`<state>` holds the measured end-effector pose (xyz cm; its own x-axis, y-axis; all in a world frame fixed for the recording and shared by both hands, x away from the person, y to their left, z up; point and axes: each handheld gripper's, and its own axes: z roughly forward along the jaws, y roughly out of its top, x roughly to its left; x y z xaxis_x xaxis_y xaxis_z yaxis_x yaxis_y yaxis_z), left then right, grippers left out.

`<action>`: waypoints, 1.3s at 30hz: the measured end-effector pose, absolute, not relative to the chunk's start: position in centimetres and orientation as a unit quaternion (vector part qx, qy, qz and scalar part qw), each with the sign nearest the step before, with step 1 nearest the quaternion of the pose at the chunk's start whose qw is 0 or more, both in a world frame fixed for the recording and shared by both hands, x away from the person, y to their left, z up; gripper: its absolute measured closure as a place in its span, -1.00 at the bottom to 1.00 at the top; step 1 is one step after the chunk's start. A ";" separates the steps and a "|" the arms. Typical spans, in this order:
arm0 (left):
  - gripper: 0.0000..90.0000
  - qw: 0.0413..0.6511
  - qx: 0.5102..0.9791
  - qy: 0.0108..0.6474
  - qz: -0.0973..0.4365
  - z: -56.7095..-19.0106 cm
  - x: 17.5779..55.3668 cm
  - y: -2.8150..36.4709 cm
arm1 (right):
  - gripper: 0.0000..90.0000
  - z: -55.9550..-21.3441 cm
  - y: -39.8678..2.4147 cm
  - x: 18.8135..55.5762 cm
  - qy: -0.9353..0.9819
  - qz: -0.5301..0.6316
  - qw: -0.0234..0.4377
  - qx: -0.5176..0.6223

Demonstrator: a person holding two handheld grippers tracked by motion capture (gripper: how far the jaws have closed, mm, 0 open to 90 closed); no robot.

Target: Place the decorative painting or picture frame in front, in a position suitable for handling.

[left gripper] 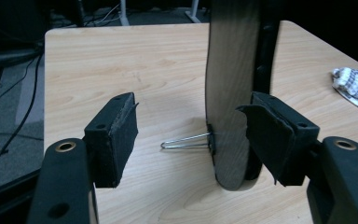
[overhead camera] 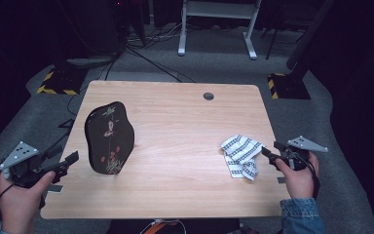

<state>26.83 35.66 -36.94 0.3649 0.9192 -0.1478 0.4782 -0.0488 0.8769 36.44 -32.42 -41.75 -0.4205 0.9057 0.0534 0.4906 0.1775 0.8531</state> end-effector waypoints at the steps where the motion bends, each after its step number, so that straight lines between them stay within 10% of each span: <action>1: -0.20 0.463 0.684 0.510 0.241 -36.6 26.7 35.4 | -0.05 -41.8 -32.4 36.5 0.728 0.426 0.240 0.480; 39: 0.18 0.510 0.679 0.472 0.238 -35.6 32.4 30.2 | -0.11 -42.7 -31.6 36.8 0.740 0.413 0.229 0.479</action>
<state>32.38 30.21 -35.61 0.4425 0.8826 -0.1589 0.3977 -0.0343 0.9169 36.83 -31.58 -42.66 -0.4358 0.8982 0.0571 0.5191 0.1990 0.8312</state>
